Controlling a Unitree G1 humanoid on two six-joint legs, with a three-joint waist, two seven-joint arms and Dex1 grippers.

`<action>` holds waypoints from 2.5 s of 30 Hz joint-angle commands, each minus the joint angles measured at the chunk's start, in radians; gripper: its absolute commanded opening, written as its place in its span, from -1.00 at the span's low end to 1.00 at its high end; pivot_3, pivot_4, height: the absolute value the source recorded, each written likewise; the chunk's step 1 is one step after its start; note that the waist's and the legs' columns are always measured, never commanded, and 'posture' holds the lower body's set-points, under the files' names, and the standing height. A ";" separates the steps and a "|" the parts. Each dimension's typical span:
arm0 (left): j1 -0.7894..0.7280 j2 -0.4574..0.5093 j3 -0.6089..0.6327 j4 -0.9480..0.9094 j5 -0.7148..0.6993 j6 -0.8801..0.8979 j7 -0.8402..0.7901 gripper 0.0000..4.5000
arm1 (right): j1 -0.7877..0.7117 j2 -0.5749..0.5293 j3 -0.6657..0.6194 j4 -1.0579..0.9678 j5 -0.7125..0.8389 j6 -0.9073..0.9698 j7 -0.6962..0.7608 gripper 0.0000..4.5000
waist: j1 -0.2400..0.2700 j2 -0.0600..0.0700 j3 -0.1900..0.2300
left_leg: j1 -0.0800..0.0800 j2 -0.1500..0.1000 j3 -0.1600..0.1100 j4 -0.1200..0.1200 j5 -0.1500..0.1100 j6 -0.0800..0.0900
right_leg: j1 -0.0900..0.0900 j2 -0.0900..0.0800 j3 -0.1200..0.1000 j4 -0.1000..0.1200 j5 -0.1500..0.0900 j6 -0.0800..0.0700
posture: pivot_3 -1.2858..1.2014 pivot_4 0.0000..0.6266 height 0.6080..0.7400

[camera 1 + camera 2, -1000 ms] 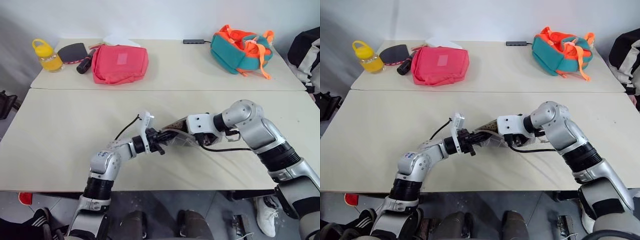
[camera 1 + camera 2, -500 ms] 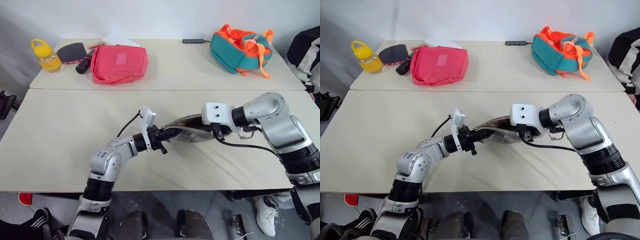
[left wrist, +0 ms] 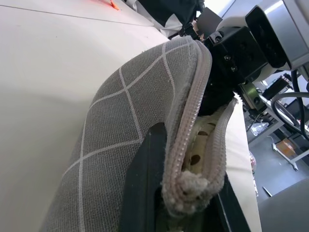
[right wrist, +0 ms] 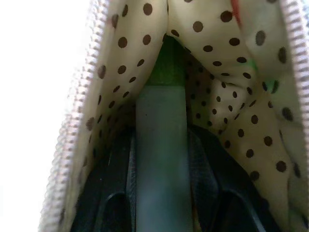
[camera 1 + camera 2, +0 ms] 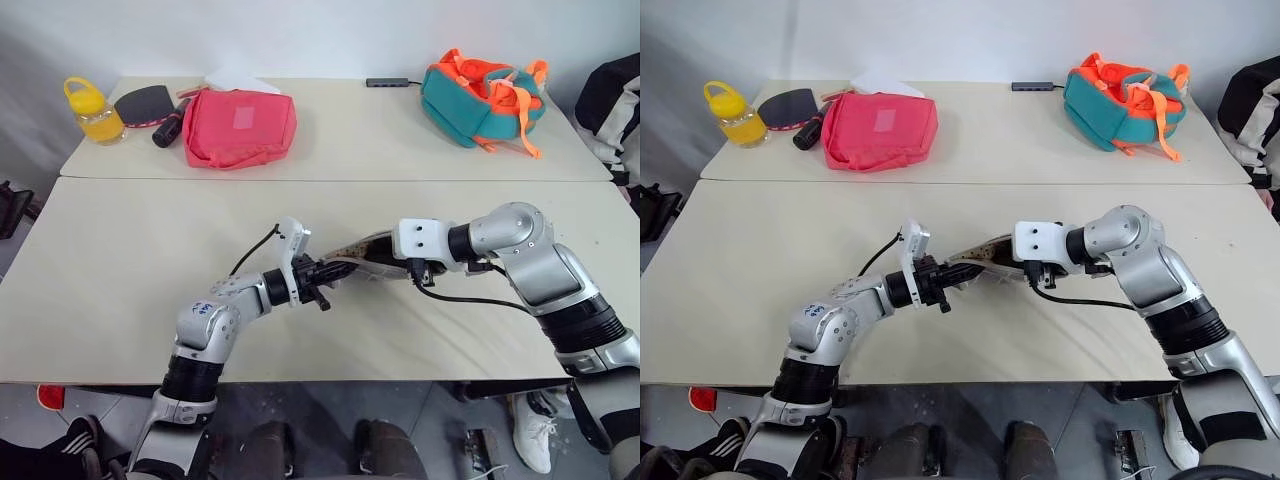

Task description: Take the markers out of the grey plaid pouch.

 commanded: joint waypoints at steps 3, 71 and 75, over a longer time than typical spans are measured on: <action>0.007 -0.003 0.000 -0.042 -0.004 -0.018 -0.002 -1.00 | -0.044 -0.041 -0.120 -0.105 0.156 0.134 0.084 -0.51 | 0.003 0.000 0.000 | 0.000 0.000 0.000 0.000 0.000 0.000 | 0.000 0.000 0.000 0.000 0.000 0.000 | 0.03 -0.52 1.00; -0.001 0.019 -0.018 -0.039 0.067 -0.083 0.041 -1.00 | -0.086 -0.056 -0.214 -0.122 0.278 0.119 0.072 -0.51 | 0.000 0.000 0.000 | 0.000 0.000 0.000 0.000 0.000 0.000 | 0.000 0.000 0.000 0.000 0.000 0.000 | 0.03 -0.52 1.00; -0.002 0.013 -0.016 -0.038 0.069 -0.092 0.040 -1.00 | -0.094 -0.028 -0.232 -0.129 0.320 0.165 0.039 -0.51 | 0.004 0.000 0.000 | 0.000 0.000 -0.001 0.000 0.000 0.000 | 0.001 0.000 0.000 0.000 0.000 0.000 | 0.03 -0.52 1.00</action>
